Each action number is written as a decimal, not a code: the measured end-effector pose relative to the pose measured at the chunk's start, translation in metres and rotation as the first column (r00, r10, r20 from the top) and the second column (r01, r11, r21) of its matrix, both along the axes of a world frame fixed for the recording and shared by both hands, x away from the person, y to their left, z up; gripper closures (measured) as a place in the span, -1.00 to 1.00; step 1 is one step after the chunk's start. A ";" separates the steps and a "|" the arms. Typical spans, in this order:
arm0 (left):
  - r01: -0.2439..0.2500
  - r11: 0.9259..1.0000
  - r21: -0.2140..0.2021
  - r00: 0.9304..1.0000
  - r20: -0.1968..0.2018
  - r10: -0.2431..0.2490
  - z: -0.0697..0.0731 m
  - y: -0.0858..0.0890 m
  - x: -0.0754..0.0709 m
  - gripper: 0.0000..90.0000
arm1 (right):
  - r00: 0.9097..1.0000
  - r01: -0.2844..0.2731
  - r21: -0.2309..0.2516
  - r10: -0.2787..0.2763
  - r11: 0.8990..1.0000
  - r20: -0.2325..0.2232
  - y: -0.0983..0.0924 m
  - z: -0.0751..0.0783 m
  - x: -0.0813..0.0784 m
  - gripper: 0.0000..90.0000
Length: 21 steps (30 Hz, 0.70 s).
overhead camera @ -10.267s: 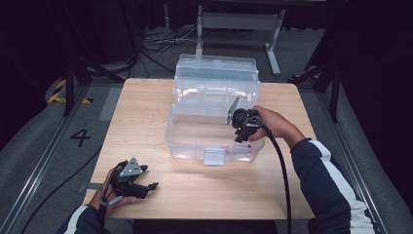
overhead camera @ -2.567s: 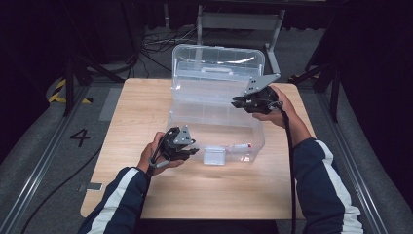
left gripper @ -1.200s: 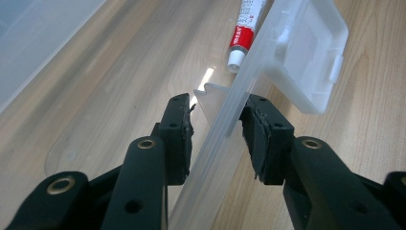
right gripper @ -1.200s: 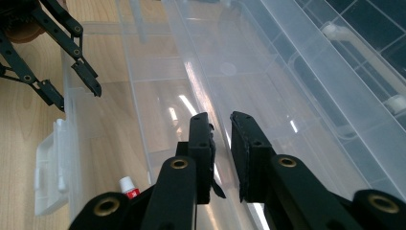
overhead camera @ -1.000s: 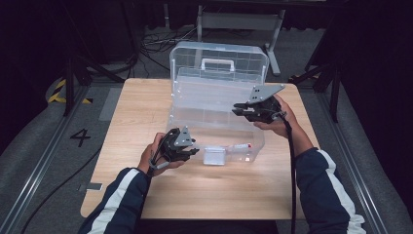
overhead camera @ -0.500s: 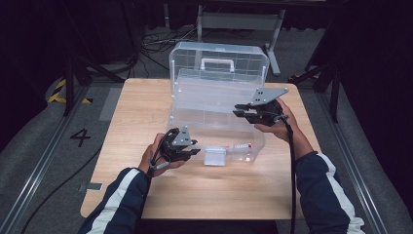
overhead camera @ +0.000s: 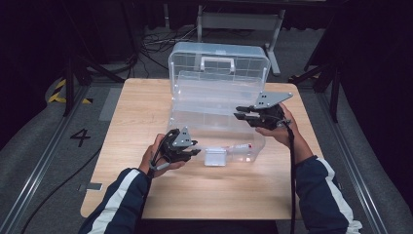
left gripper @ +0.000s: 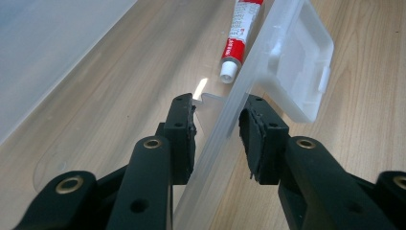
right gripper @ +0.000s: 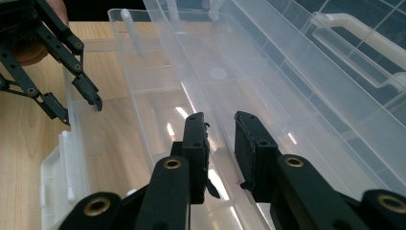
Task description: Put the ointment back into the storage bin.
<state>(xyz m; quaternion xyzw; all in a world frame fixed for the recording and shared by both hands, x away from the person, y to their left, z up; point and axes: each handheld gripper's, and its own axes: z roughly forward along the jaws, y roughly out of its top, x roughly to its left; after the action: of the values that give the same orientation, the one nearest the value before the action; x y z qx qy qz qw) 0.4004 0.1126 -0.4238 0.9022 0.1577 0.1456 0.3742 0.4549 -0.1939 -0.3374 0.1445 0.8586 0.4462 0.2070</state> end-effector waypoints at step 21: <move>0.001 1.000 0.031 0.998 0.057 -0.003 0.002 0.001 -0.005 0.51 | 1.000 0.004 -0.021 -0.003 1.000 0.006 -0.001 -0.002 -0.007 0.66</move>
<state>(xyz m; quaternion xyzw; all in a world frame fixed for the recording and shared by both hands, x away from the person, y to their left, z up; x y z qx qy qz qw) 0.3952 0.1139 -0.4219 0.9036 0.1438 0.1733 0.3645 0.4474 -0.1949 -0.3397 0.1425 0.8624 0.4370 0.2118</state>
